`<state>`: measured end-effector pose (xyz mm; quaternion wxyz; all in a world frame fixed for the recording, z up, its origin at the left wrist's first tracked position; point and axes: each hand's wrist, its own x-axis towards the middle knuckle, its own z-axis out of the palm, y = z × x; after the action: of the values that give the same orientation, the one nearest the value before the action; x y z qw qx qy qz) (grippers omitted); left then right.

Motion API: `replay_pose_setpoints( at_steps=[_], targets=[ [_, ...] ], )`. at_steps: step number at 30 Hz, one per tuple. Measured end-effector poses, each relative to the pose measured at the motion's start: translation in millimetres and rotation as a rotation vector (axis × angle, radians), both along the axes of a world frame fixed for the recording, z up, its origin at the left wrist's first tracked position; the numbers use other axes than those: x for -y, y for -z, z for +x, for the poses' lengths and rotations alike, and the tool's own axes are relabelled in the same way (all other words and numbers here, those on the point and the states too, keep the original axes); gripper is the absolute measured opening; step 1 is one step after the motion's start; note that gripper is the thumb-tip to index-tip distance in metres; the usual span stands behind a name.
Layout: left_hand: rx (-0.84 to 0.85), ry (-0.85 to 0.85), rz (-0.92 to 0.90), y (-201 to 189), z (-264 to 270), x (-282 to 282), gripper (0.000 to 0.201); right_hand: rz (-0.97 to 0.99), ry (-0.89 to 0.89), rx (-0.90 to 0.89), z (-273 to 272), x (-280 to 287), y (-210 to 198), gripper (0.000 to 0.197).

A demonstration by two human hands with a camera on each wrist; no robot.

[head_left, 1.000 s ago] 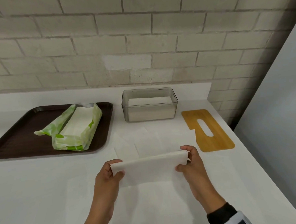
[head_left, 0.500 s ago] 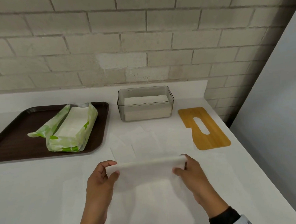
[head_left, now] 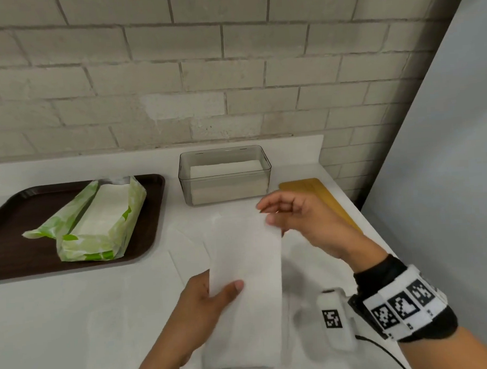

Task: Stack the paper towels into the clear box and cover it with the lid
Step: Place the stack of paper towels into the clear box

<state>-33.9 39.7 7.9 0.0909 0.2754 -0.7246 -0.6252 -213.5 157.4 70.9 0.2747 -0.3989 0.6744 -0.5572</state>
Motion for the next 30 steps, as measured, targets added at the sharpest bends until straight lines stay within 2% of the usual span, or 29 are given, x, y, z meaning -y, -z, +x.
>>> replay_pose_setpoints(
  at_steps=[2, 5, 7, 9, 11, 13, 17, 21, 22, 23, 25, 28, 30],
  targets=[
    [-0.045, -0.095, 0.080, 4.4, -0.3, 2.7, 0.021, 0.056, 0.120, 0.018, -23.5, -18.9, 9.0, 0.020],
    [-0.075, -0.194, 0.157, 11.7, 0.7, 11.3, 0.016, 0.353, 0.228, -0.106, -56.7, -52.2, 35.4, 0.023],
    [-0.078, -0.219, 0.210, 15.0, 0.6, 15.6, 0.016, 0.575, 0.185, -0.242, -71.9, -69.8, 55.9, 0.026],
    [-0.076, -0.234, 0.240, 17.9, -0.2, 19.1, 0.017, 0.767, 0.119, -0.297, -78.2, -81.5, 73.7, 0.026],
    [-0.070, -0.250, 0.251, 21.8, -0.9, 23.4, 0.017, 0.935, 0.046, -0.360, -79.8, -86.3, 88.8, 0.045],
    [-0.061, -0.248, 0.250, 25.0, -2.1, 26.6, 0.022, 1.018, 0.023, -0.410, -78.5, -84.6, 97.0, 0.062],
    [-0.042, -0.228, 0.232, 28.5, -4.5, 28.5, 0.026, 1.093, 0.060, -0.434, -78.8, -78.9, 98.1, 0.056],
    [-0.036, -0.201, 0.238, 28.7, -5.6, 26.4, 0.022, 1.196, 0.074, -0.514, -79.8, -80.9, 99.3, 0.069],
    [-0.032, -0.202, 0.235, 29.4, -5.3, 26.6, 0.021, 1.165, 0.086, -0.522, -78.1, -82.4, 98.0, 0.062],
    [-0.031, -0.200, 0.236, 29.5, -5.2, 26.9, 0.019, 1.085, 0.098, -0.508, -76.7, -85.2, 94.7, 0.048],
    [-0.032, -0.188, 0.247, 27.7, -5.2, 26.5, 0.016, 0.790, 0.123, -0.327, -69.4, -92.8, 79.2, 0.018],
    [-0.051, -0.164, 0.267, 22.2, -7.0, 21.7, 0.018, 0.213, 0.122, 0.117, -46.9, -100.0, 49.7, 0.017],
    [-0.068, -0.141, 0.282, 18.6, -10.9, 16.8, 0.021, -0.077, 0.060, 0.326, -30.7, -94.0, 35.6, 0.033]
  ],
)
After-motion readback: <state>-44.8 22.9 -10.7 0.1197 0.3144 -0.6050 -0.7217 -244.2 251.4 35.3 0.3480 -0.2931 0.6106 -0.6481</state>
